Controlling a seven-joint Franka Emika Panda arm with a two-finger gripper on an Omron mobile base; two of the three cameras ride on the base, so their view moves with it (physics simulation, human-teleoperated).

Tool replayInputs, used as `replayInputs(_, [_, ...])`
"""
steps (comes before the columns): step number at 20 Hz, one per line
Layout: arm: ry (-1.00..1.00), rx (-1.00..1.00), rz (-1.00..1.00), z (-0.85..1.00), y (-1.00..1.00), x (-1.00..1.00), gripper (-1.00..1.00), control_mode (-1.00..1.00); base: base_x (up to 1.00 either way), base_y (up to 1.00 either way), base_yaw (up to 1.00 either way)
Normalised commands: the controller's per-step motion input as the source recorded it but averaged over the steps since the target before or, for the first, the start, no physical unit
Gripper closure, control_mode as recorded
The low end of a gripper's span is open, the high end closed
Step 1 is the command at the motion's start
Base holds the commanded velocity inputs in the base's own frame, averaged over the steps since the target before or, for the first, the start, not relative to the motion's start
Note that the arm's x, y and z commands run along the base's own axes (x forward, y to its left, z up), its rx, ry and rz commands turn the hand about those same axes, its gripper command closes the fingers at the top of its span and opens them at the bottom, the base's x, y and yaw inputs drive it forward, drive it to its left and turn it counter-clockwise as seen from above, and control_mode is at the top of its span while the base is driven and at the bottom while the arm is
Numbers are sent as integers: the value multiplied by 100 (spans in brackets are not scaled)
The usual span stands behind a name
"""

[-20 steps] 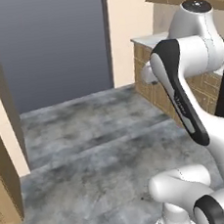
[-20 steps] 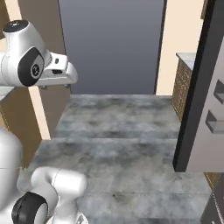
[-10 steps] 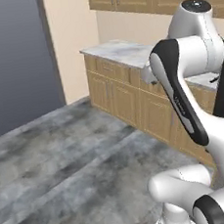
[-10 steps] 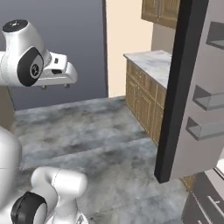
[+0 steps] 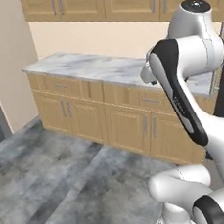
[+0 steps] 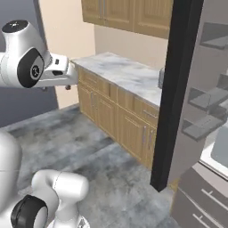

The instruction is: Retrieve the butter from the fridge and place it on a plate on the dining table. Then retrieve the butter knife by the fridge and place it near the plate.

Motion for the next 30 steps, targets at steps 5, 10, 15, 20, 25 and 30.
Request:
replayInputs(5, [0,0,0,0,0,0,-100,100,43,52,-48])
replayInputs(10, [0,0,0,0,0,0,-100,100,47,76,-50])
replayInputs(15, [0,0,0,0,0,0,-100,100,54,46,-49])
replayInputs(20, [0,0,0,0,0,0,-100,100,82,3,-40])
replayInputs(25, [0,0,0,0,0,0,-100,100,86,20,-34])
replayInputs(30, [0,0,0,0,0,0,-100,100,78,24,-32])
